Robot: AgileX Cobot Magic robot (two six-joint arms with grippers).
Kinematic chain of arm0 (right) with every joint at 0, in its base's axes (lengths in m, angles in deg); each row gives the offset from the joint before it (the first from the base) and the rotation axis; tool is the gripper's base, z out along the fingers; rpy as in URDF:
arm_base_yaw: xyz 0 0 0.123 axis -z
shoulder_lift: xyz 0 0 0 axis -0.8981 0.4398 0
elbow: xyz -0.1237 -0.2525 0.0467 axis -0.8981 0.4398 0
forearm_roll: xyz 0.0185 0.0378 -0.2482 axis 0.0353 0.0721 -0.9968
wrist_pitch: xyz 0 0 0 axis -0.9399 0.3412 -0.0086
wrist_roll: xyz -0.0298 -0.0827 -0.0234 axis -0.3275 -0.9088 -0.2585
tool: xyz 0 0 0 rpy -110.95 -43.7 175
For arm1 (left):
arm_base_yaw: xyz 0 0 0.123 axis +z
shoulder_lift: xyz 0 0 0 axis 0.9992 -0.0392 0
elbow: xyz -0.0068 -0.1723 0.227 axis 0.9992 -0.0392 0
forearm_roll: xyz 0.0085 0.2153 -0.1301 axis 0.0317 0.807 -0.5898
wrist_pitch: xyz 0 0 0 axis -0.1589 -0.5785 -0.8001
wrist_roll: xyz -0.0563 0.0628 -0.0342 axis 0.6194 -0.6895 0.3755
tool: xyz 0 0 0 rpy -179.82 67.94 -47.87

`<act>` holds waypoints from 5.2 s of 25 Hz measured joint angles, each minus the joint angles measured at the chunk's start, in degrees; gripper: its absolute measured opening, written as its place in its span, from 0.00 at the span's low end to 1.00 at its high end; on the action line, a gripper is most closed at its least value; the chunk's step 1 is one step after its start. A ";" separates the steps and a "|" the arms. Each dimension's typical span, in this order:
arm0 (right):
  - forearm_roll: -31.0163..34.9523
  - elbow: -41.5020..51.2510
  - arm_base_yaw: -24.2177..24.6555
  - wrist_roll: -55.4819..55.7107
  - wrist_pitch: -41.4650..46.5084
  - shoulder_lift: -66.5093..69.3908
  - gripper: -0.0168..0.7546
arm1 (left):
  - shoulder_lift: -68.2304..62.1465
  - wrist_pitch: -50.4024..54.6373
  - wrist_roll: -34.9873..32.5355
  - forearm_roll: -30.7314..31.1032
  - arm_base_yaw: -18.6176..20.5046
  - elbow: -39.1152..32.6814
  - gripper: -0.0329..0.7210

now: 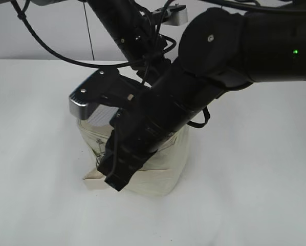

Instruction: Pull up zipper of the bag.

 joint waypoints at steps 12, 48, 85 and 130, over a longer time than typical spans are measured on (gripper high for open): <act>-2.05 -9.34 -0.12 -0.38 4.49 6.07 0.03 | 0.00 0.02 0.00 1.34 -0.01 -0.02 0.09; -3.75 -12.42 -1.42 5.81 9.64 6.99 0.10 | 4.58 -4.56 10.40 19.67 -1.72 0.64 0.52; -19.26 -13.35 11.98 48.97 19.95 -4.57 0.67 | 9.00 -4.88 18.89 15.46 10.69 0.64 0.58; -25.38 -10.19 19.38 52.01 16.12 0.96 0.25 | 18.76 -9.78 23.73 8.97 9.31 -31.82 0.08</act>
